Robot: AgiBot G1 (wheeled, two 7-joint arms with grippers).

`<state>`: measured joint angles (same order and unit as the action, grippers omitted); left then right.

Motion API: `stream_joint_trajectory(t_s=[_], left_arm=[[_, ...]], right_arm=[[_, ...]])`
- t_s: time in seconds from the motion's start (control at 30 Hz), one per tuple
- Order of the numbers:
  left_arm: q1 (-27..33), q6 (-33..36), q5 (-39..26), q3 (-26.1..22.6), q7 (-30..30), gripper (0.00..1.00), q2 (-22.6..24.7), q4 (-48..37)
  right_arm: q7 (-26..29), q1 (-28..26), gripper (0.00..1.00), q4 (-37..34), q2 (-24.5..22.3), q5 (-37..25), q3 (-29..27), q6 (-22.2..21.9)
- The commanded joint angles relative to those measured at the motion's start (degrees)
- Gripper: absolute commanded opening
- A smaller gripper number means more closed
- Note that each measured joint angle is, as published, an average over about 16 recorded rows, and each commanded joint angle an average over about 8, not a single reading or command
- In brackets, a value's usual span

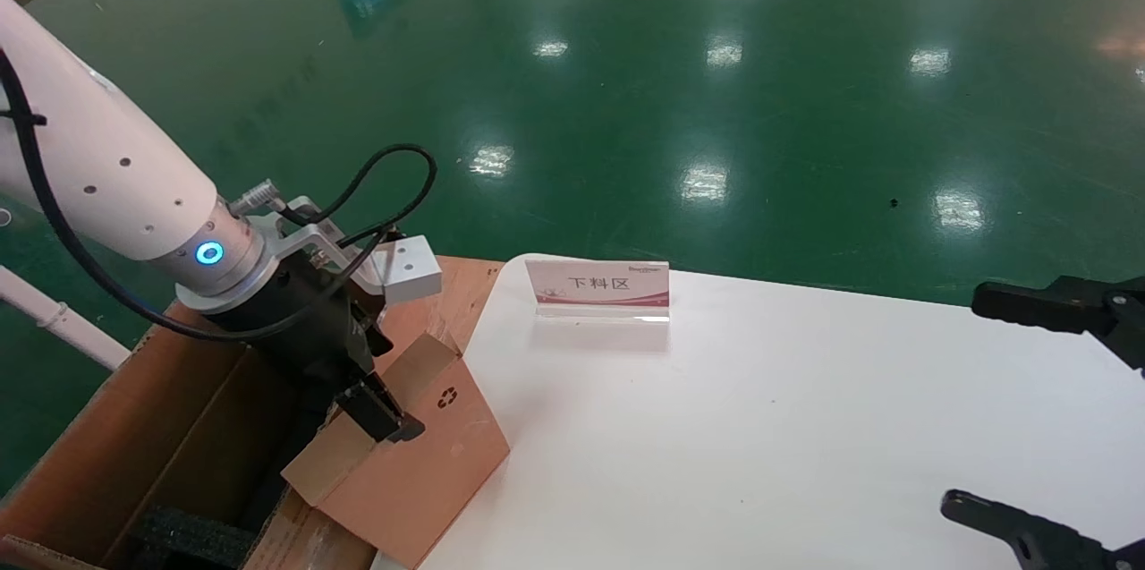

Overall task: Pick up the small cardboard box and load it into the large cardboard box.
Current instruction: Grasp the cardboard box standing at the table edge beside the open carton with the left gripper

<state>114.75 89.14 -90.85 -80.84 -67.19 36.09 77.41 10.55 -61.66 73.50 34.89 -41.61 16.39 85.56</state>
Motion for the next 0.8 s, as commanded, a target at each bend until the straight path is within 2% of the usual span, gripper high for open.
stream_joint_trajectory(t_s=[0.03,0.33,0.7,0.73,0.8], left_arm=[[0.36,-0.14,0.13,-1.0,-0.25,1.0,0.1,0.01],[0.94,-0.83,1.44,-3.87,-0.31,1.0,-0.06,0.07],[1.67,-1.55,2.24,-4.87,0.63,1.0,-0.93,0.07],[1.65,-1.54,2.24,-4.85,0.61,0.88,-0.92,0.07],[1.6,-1.53,2.24,-4.79,0.56,0.63,-0.87,0.06]], right_arm=[[0.0,0.0,1.0,0.0,0.0,0.01,0.01,0.0],[-0.02,-0.01,1.0,0.0,-0.02,0.03,0.04,-0.02],[-0.04,0.0,1.0,-0.02,-0.03,0.05,0.05,-0.04],[-0.04,0.0,0.92,-0.02,-0.03,0.06,0.05,-0.04],[-0.04,0.0,0.67,-0.02,-0.03,0.06,0.05,-0.04]])
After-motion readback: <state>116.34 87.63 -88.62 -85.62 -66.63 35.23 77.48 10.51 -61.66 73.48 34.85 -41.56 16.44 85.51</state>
